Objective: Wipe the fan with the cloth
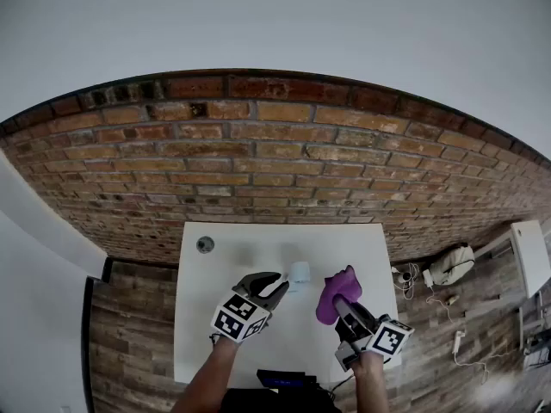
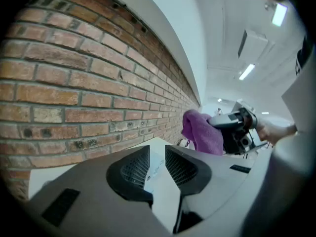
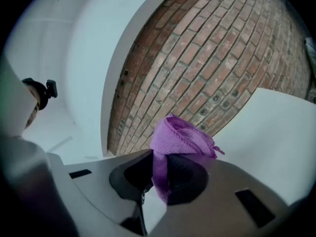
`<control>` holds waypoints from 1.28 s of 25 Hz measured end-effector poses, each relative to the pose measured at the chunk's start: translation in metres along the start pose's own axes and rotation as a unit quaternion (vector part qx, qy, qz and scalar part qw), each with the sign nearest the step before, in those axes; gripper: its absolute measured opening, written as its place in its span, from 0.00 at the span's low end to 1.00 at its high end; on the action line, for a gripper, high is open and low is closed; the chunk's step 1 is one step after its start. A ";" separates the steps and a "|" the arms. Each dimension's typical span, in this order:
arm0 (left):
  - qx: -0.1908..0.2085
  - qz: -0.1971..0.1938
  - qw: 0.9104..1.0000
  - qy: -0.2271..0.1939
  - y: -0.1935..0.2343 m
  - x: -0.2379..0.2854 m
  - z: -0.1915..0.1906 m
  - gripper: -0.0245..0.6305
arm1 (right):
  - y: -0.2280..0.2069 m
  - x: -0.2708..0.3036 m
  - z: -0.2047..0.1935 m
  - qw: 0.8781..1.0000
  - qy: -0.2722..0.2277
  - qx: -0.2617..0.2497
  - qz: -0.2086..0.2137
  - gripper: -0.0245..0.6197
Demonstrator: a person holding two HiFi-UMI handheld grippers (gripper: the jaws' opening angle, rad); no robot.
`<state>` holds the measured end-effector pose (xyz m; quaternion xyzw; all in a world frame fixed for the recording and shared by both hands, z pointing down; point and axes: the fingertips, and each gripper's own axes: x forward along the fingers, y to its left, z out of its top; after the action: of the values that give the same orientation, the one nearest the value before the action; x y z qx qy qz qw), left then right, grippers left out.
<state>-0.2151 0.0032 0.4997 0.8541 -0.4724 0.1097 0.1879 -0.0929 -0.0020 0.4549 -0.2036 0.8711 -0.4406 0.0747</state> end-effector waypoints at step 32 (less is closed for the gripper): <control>0.266 0.125 0.904 0.310 0.021 0.080 -0.035 0.04 | -0.081 0.107 -0.024 0.992 0.125 -0.011 0.025 0.12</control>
<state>-0.1912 -0.0532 0.5654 0.7290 -0.4468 0.5130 0.0754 -0.1741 -0.0718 0.5391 -0.1260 0.8831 -0.4513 -0.0255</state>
